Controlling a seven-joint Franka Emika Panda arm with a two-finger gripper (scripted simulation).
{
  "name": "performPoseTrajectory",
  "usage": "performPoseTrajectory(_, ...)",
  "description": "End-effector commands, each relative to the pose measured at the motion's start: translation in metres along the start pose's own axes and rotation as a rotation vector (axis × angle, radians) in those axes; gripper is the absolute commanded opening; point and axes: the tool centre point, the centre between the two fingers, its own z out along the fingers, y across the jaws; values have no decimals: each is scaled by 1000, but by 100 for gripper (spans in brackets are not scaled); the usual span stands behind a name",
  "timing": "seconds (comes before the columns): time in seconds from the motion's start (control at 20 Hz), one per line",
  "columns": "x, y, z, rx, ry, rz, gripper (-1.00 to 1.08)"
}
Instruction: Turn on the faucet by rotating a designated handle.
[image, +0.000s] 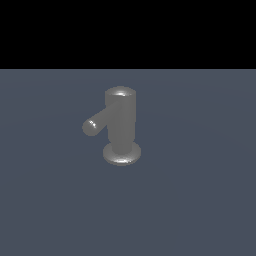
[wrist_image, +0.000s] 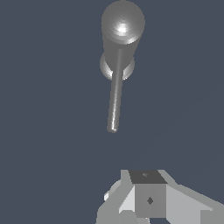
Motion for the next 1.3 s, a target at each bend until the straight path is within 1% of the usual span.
performPoseTrajectory(0.0, 2, -8, 22, 1, 2, 13, -100)
performPoseTrajectory(0.35, 8, -29, 80, 6, 8, 47, -100)
performPoseTrajectory(0.7, 15, -48, 129, 10, 13, 74, -100)
performPoseTrajectory(0.95, 20, -58, 153, 12, 15, 86, -100)
performPoseTrajectory(1.25, 25, -65, 171, 14, 17, 95, -100)
